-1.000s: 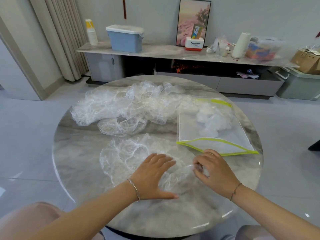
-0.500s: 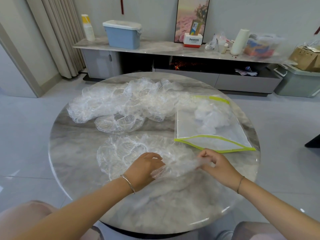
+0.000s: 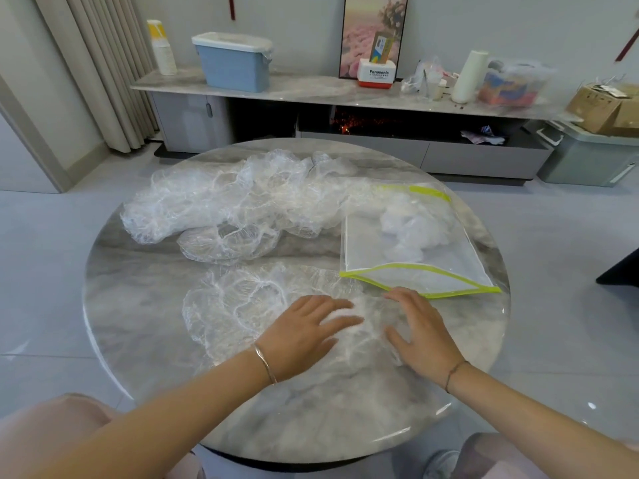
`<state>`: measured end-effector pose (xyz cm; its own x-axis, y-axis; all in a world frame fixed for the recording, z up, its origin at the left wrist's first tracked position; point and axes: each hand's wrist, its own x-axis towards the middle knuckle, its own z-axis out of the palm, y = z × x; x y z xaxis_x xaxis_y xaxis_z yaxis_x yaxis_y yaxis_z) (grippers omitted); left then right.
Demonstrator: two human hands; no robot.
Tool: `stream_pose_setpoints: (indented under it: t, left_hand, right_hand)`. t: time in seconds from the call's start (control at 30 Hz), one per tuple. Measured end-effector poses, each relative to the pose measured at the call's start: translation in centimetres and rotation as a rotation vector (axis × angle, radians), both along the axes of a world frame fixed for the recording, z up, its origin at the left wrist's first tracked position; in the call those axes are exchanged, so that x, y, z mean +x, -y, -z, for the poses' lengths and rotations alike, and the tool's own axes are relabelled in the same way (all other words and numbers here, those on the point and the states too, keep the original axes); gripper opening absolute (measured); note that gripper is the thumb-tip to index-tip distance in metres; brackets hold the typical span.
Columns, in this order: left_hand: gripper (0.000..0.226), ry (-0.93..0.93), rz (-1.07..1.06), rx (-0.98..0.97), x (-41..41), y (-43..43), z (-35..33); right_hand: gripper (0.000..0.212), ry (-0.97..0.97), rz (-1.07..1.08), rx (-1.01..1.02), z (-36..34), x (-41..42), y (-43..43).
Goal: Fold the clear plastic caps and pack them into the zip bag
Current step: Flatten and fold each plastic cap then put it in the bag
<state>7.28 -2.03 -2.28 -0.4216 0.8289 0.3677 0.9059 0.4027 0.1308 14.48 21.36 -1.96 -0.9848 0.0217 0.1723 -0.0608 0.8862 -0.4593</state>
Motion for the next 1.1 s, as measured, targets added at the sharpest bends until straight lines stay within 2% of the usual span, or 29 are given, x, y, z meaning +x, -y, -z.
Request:
stream_pose_setpoints:
  t: [0.07,0.17,0.27,0.37,0.5,0.57,0.67,0.77,0.87,0.97,1.1]
  left_hand:
    - [0.044,-0.047,0.090,-0.097,0.0,-0.4,0.8]
    - [0.069,0.041,-0.009,-0.310,0.1,-0.4,1.9]
    - [0.097,0.168,-0.095,-0.441,-0.3,-0.3,2.5]
    - [0.102,0.188,-0.091,-0.481,-0.6,-0.5,2.4]
    - [0.079,0.109,-0.063,-0.433,-1.0,-0.7,1.1]
    - [0.062,-0.041,-0.070,-0.389,-0.9,-0.9,0.4]
    - [0.049,-0.104,-0.063,-0.334,-0.6,-1.3,-0.2]
    - [0.053,-0.112,-0.081,-0.253,0.2,-1.7,0.1]
    - [0.061,-0.121,-0.133,-0.269,0.8,-1.9,0.4]
    - [0.046,-0.097,-0.097,-0.161,0.0,-1.7,0.1]
    - [0.013,0.037,0.099,0.145,-0.6,-1.3,-0.4]
  right_hand:
    - [0.057,-0.017,-0.088,0.064,0.2,0.1,0.2]
    - [0.080,0.190,-0.178,0.219,0.9,0.2,0.6]
    - [0.085,0.322,-0.148,0.298,2.0,0.3,0.2]
    - [0.086,0.364,-0.145,0.307,2.7,0.5,-0.2]
    - [0.089,0.320,-0.138,0.301,2.0,0.3,0.0]
    - [0.088,0.154,-0.192,0.278,0.8,0.1,0.6]
    - [0.068,-0.149,-0.282,0.315,-0.3,0.3,2.0]
    - [0.030,-0.308,-0.298,0.386,0.1,0.2,3.1]
    - [0.013,-0.315,-0.267,0.306,0.5,-0.2,2.7]
    - [0.014,-0.307,-0.222,0.100,0.3,-0.1,2.0]
    - [0.017,-0.343,-0.201,0.048,0.2,0.4,1.7]
